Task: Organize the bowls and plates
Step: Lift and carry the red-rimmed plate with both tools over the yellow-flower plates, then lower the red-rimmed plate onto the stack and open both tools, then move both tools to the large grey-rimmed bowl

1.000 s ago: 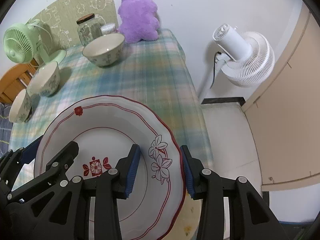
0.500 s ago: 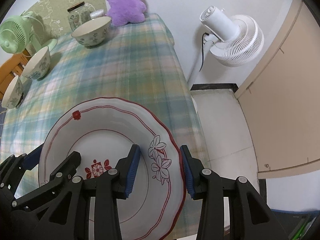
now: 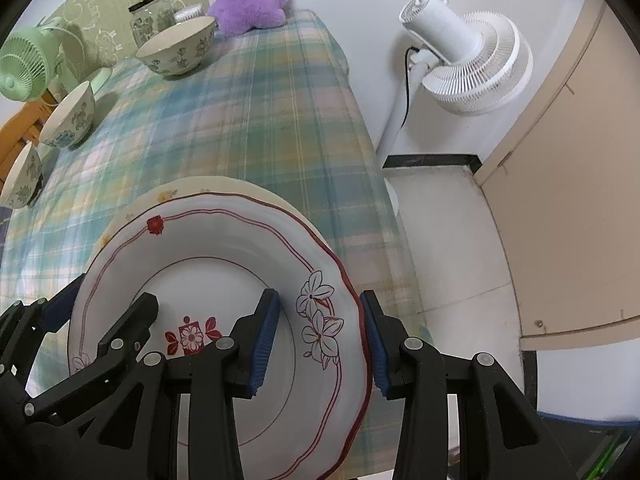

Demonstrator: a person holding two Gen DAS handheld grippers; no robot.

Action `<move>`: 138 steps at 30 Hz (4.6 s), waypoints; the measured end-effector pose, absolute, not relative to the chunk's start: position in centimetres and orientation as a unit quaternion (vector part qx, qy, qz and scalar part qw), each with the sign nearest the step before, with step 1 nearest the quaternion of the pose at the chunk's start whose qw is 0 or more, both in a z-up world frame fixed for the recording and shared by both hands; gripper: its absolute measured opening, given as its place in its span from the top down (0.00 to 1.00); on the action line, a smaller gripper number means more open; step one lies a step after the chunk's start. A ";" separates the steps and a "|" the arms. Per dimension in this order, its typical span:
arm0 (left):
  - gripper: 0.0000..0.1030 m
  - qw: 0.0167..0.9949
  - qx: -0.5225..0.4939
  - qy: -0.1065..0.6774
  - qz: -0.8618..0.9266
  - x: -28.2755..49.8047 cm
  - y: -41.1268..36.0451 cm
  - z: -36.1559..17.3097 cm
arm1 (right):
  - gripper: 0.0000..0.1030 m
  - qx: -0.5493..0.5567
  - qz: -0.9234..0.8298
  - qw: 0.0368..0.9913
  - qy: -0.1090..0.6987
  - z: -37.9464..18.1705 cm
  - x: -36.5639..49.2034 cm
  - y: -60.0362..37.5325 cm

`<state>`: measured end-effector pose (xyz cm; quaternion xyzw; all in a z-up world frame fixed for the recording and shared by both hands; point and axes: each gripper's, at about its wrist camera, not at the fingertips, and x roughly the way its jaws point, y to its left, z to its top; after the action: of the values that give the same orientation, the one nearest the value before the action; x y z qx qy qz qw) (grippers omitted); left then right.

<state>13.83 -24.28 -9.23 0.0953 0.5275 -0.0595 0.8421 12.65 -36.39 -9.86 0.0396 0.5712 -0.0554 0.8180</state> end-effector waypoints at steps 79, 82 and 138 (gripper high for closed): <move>0.07 0.857 -0.020 0.514 0.000 14.8 -7.6 -5.9 | 0.34 0.037 -0.019 0.843 0.536 -6.1 15.3 -25.1; 0.07 0.858 -0.016 0.513 -0.006 15.0 -5.2 -5.3 | 0.34 0.038 -0.022 0.846 0.531 -5.5 15.3 -22.8; 0.41 0.876 -0.001 0.481 0.022 30.5 16.8 -8.0 | 0.47 0.052 0.001 0.879 0.474 -6.3 30.7 4.2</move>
<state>30.53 16.79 -7.96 -0.0011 0.4810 0.0215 0.8764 30.70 4.23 -6.29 0.0520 0.4741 0.0005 0.8789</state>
